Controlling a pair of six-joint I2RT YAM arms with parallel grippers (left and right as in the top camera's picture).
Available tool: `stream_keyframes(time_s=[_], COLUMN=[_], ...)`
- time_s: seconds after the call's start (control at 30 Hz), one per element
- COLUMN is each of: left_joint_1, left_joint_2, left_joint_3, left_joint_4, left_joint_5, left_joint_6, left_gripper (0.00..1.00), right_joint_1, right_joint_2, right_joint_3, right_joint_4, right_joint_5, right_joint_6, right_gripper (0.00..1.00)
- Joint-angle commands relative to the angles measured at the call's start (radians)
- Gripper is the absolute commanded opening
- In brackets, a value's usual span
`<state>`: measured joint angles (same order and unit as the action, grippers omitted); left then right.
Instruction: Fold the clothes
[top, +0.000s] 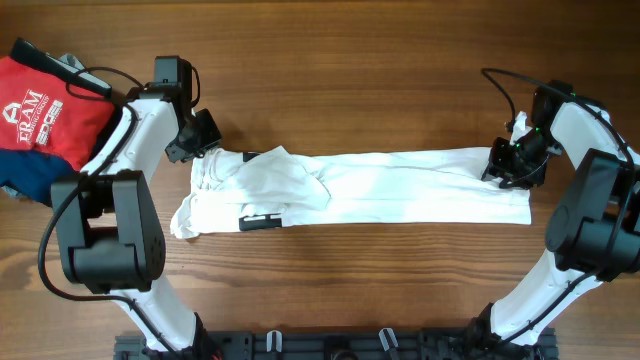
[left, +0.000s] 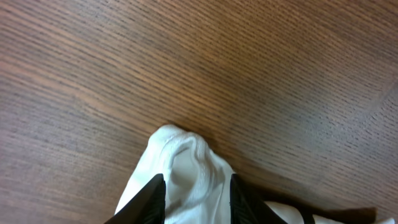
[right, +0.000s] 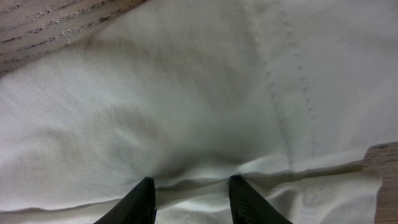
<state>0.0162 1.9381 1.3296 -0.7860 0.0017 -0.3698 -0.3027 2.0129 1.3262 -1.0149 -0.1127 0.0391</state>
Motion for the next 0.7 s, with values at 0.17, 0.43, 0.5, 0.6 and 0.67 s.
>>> stream_keyframes(time_s=[0.17,0.43,0.5,0.6,0.67], left_joint_1=[0.004,0.074,0.095,0.107,0.106], left_joint_2=[0.022,0.022,0.022,0.022,0.022], left_joint_3=[0.004,0.004,0.004,0.004,0.004], left_joint_4=[-0.011,-0.079,-0.08,-0.094,-0.102], left_joint_5=[-0.018,-0.136,-0.122,-0.122,-0.122], left_joint_6=[0.026,-0.044,-0.05,-0.05,-0.05], left_gripper=[0.04,0.04,0.04,0.05,0.06], right_joint_1=[0.004,0.004,0.004,0.004,0.004], right_joint_2=[-0.019,-0.019,-0.019,-0.019,-0.019], right_joint_3=[-0.012,-0.012,-0.012,-0.012,-0.012], right_joint_4=[0.023,0.027,0.027,0.027,0.028], right_joint_5=[-0.015,-0.015,-0.015,-0.015,-0.015], right_joint_6=[-0.01,-0.01,-0.01,-0.01,-0.01], right_gripper=[0.19,0.21,0.21,0.22,0.22])
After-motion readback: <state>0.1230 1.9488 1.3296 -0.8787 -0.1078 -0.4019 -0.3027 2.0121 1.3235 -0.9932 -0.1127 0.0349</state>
